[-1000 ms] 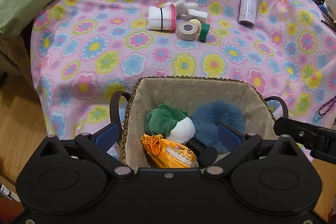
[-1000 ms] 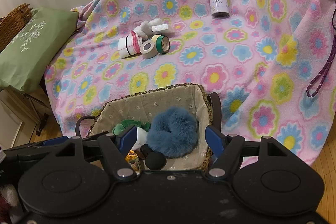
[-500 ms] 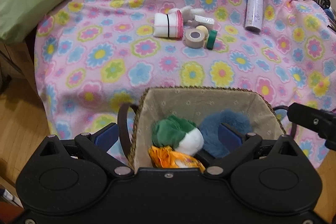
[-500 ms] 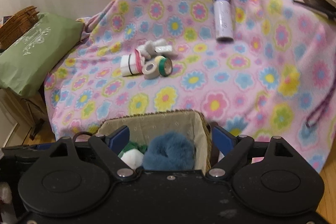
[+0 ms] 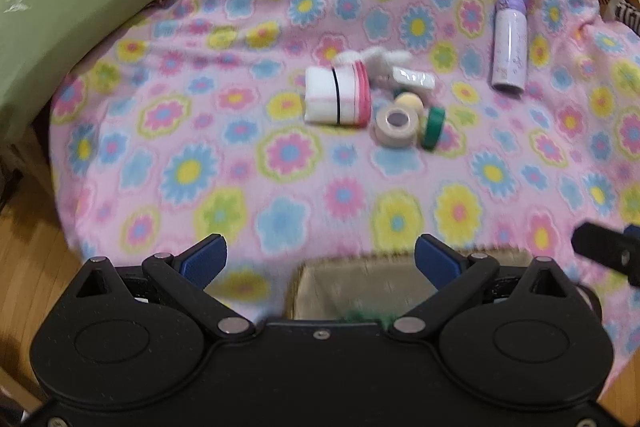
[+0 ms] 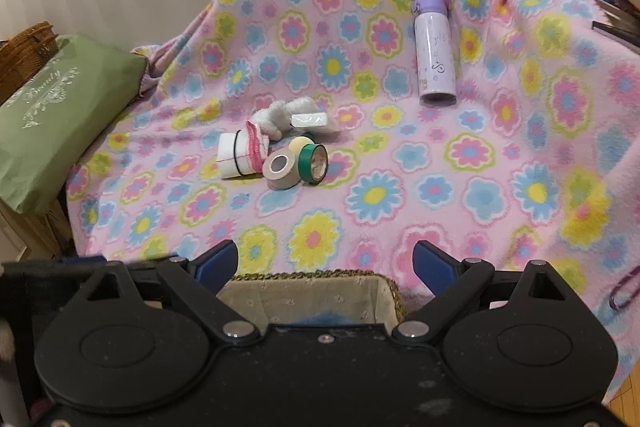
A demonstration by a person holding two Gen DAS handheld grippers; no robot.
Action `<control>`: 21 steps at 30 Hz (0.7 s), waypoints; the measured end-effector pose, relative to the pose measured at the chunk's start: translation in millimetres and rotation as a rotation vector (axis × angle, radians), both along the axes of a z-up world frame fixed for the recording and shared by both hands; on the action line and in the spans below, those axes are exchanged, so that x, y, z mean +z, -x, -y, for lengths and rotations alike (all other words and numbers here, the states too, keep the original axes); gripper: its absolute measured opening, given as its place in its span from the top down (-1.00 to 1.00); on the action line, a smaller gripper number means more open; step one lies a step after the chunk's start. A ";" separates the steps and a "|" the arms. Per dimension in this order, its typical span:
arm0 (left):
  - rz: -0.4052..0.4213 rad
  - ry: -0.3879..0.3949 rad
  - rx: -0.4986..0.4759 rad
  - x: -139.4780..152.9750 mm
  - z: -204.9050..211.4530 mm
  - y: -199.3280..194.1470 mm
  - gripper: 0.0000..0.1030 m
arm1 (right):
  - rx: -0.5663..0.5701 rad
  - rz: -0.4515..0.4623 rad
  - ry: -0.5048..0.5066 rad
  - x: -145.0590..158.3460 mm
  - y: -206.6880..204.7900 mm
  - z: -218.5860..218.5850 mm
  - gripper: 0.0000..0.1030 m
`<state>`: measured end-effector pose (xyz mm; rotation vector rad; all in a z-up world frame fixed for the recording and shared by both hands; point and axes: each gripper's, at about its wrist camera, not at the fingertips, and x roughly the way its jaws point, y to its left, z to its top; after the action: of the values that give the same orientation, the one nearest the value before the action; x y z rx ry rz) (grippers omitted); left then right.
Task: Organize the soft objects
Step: 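Withdraw both open tools from the basket toward the blanket items, then grasp the white gauze bundle with the left tool while the right tool grasps the green tape roll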
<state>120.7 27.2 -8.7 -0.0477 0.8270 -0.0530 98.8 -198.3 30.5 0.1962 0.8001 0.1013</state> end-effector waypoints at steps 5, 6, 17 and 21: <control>0.026 0.001 -0.012 -6.0 -1.2 -40.4 -0.89 | 0.000 -0.037 0.024 -12.6 -31.9 -0.9 -0.84; 0.030 0.002 -0.016 -7.8 -1.0 -48.4 -0.89 | 0.000 -0.045 0.029 -15.7 -39.2 -1.1 -0.84; 0.137 0.001 -0.042 -34.5 4.0 -128.0 -0.89 | 0.010 -0.077 0.105 -41.0 -110.1 -9.9 -0.84; 0.200 0.022 -0.055 -43.3 0.1 -149.6 -0.89 | 0.007 -0.087 0.126 -50.2 -138.1 -13.5 -0.85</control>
<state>270.3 27.1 -52.0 -0.0397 0.6281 -0.1172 236.9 -184.8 -19.7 0.0787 0.8911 0.0487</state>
